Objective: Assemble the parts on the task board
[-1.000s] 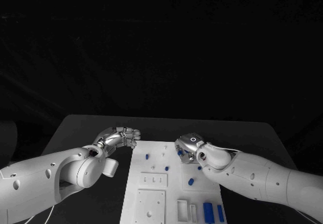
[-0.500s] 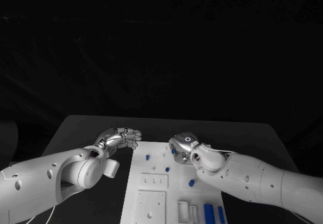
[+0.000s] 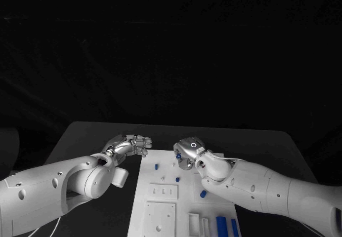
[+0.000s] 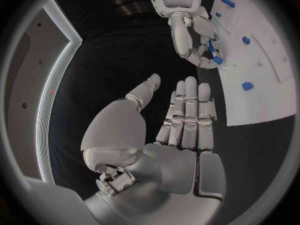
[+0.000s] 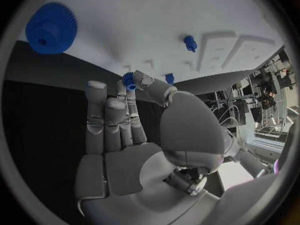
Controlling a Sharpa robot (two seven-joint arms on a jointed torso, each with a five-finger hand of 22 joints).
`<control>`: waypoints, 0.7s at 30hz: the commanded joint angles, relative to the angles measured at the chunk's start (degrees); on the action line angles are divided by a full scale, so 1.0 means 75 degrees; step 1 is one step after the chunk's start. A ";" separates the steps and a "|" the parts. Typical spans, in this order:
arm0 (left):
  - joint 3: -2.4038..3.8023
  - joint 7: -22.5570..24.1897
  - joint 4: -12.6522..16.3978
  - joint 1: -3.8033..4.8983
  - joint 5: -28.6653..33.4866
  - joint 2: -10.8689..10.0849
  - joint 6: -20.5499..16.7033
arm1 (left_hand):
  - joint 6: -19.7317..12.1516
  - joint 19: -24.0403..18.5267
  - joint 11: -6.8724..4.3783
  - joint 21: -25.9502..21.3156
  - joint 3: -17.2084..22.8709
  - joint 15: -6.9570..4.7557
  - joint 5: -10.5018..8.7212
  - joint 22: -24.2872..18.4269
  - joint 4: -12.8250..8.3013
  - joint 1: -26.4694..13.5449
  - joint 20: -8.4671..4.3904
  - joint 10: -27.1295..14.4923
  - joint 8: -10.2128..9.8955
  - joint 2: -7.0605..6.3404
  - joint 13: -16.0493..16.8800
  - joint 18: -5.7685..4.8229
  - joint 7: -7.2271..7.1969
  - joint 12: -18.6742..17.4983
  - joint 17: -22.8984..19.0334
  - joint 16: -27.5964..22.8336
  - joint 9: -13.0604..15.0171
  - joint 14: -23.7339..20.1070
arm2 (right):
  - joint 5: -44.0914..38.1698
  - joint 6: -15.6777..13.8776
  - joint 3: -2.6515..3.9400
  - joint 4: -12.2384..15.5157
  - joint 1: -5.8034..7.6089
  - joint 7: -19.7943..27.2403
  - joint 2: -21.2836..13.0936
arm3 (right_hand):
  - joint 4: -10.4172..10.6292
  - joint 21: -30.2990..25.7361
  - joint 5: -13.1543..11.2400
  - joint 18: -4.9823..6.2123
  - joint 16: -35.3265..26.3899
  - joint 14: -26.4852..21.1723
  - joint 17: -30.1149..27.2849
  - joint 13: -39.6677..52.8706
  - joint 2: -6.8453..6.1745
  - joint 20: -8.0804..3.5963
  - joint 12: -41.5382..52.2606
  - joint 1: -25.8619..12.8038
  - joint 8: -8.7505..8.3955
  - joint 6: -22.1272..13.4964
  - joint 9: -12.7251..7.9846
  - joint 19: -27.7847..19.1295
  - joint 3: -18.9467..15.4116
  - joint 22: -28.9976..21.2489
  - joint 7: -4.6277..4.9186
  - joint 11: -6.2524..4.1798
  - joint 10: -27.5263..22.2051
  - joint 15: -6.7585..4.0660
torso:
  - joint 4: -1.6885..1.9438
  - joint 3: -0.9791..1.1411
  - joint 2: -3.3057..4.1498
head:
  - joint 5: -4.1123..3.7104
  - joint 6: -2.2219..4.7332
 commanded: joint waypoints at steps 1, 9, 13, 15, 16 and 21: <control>0.0005 0.0049 0.0037 0.0017 -0.0031 0.0013 0.0104 | -0.0012 -0.0069 0.0016 0.0047 0.0020 -0.0020 0.0017 0.0147 0.0009 -0.0058 -0.0006 -0.0021 -0.0050 0.0004 0.0012 0.0094 0.0014 -0.0030 0.0011 0.0028 0.0010 -0.0057 | -0.0300 -0.0167 -0.0001 -0.0043 0.0012 -0.0166 0.0036 | -0.0001 0.0049 0.0017 0.0481 0.0038 -0.0080 -0.0015 0.0094 -0.0002 -0.0068 0.0032 0.0027 0.0034 0.0085 0.0005 0.0065 0.0078 0.0175 -0.0003 0.0039 0.0183 -0.0098 | -0.0002 0.0005 0.0002 | 0.0022 -0.0004; 0.0005 0.0047 0.0044 0.0052 -0.0032 0.0020 0.0094 | -0.0011 -0.0071 0.0016 0.0051 0.0024 -0.0020 0.0017 0.0147 0.0005 -0.0058 -0.0006 -0.0019 -0.0053 0.0001 0.0018 0.0095 0.0014 -0.0037 0.0012 0.0029 0.0013 -0.0057 | -0.0306 -0.0181 -0.0001 -0.0136 0.0062 -0.0163 0.0146 | 0.0021 0.0077 0.0017 0.0481 0.0052 -0.0082 -0.0022 0.0104 -0.0031 -0.0067 0.0020 0.0032 0.0030 0.0096 0.0010 0.0061 0.0114 0.0174 -0.0006 0.0039 0.0191 -0.0098 | -0.0009 0.0010 0.0006 | 0.0055 -0.0015; 0.0005 0.0047 0.0061 0.0072 -0.0032 0.0026 0.0095 | -0.0010 -0.0072 0.0016 0.0053 0.0026 -0.0020 0.0016 0.0147 0.0004 -0.0058 -0.0006 -0.0018 -0.0053 0.0000 0.0020 0.0095 0.0013 -0.0039 0.0012 0.0030 0.0014 -0.0058 | -0.0285 -0.0139 -0.0001 -0.0171 0.0064 -0.0140 0.0186 | 0.0027 0.0085 0.0017 0.0481 0.0056 -0.0082 -0.0024 0.0107 -0.0040 -0.0066 0.0016 0.0031 0.0028 0.0099 0.0012 0.0059 0.0120 0.0173 -0.0007 0.0040 0.0193 -0.0097 | -0.0010 0.0007 0.0012 | 0.0067 -0.0026; 0.0005 0.0046 0.0070 0.0082 -0.0033 0.0023 0.0094 | -0.0010 -0.0073 0.0016 0.0054 0.0027 -0.0020 0.0017 0.0147 0.0004 -0.0058 -0.0006 -0.0018 -0.0054 0.0001 0.0022 0.0095 0.0013 -0.0040 0.0012 0.0030 0.0014 -0.0058 | -0.0279 -0.0133 -0.0001 -0.0193 0.0063 -0.0135 0.0214 | 0.0029 0.0088 0.0017 0.0481 0.0058 -0.0082 -0.0025 0.0108 -0.0042 -0.0066 0.0015 0.0031 0.0027 0.0100 0.0012 0.0058 0.0124 0.0173 -0.0007 0.0040 0.0194 -0.0097 | -0.0017 0.0012 0.0013 | 0.0076 -0.0035; 0.0005 0.0046 0.0073 0.0088 -0.0033 0.0023 0.0094 | -0.0010 -0.0073 0.0016 0.0054 0.0027 -0.0020 0.0016 0.0147 0.0003 -0.0058 -0.0006 -0.0018 -0.0054 0.0000 0.0022 0.0095 0.0013 -0.0041 0.0012 0.0030 0.0014 -0.0058 | -0.0275 -0.0126 -0.0002 -0.0201 0.0063 -0.0134 0.0227 | 0.0030 0.0090 0.0017 0.0481 0.0058 -0.0083 -0.0025 0.0109 -0.0043 -0.0066 0.0014 0.0031 0.0027 0.0099 0.0012 0.0058 0.0125 0.0173 -0.0007 0.0040 0.0194 -0.0097 | -0.0018 0.0013 0.0014 | 0.0081 -0.0039; 0.0005 0.0044 0.0090 0.0121 -0.0033 0.0018 0.0092 | -0.0010 -0.0074 0.0016 0.0056 0.0028 -0.0020 0.0016 0.0147 0.0002 -0.0059 -0.0005 -0.0017 -0.0055 -0.0002 0.0025 0.0095 0.0013 -0.0044 0.0013 0.0030 0.0015 -0.0058 | -0.0246 -0.0086 -0.0003 -0.0228 0.0062 -0.0146 0.0282 | 0.0033 0.0096 0.0017 0.0481 0.0061 -0.0083 -0.0027 0.0111 -0.0047 -0.0066 0.0011 0.0032 0.0025 0.0100 0.0013 0.0056 0.0130 0.0173 -0.0007 0.0040 0.0196 -0.0097 | -0.0024 0.0021 0.0019 | 0.0106 -0.0071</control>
